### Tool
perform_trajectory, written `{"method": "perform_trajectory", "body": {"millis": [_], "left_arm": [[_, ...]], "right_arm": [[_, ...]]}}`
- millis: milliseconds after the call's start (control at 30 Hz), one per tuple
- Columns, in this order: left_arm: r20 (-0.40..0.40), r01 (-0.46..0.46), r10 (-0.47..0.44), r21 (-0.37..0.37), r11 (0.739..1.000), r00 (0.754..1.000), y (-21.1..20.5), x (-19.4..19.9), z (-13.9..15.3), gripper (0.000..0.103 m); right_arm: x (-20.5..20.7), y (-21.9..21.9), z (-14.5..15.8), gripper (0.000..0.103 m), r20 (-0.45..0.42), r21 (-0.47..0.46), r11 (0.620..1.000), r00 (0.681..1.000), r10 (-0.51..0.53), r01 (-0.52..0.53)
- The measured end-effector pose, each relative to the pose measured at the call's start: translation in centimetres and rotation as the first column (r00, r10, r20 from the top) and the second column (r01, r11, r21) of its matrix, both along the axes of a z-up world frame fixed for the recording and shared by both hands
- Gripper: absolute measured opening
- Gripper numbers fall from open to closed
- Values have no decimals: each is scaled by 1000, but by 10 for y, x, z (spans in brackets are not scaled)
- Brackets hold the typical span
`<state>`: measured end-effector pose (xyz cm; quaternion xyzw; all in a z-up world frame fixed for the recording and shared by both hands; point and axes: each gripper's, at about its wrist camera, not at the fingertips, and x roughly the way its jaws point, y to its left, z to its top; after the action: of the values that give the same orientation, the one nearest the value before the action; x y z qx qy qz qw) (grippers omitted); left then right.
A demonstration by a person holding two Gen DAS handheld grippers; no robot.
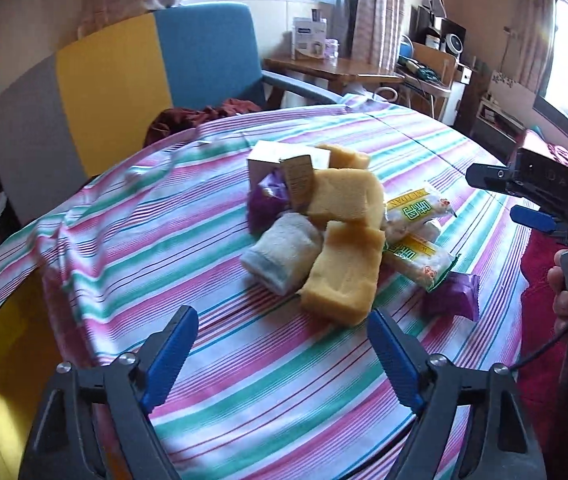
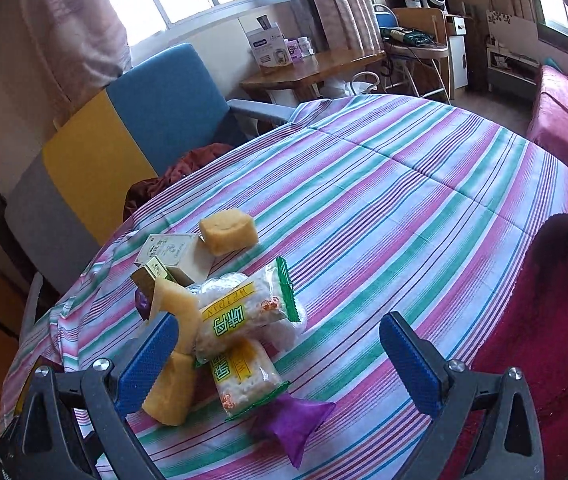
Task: Organize objects
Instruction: 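Move both tools from the gold tray toward the pile of items, then grasp the yellow sponge with the left gripper and lift it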
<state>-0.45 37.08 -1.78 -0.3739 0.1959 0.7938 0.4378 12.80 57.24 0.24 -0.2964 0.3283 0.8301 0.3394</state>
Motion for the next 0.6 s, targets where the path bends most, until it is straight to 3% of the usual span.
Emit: {"method": "perform_trajectory", "body": {"millis": [533, 600], "left_arm": [[5, 160, -160, -109, 981, 987, 82, 5, -45, 79], [20, 155, -154, -122, 980, 988, 88, 1, -52, 69]], "right_arm": [[0, 5, -4, 103, -3, -41, 999, 1000, -1, 1], [0, 5, -4, 103, -1, -43, 999, 1000, 2, -2]]}}
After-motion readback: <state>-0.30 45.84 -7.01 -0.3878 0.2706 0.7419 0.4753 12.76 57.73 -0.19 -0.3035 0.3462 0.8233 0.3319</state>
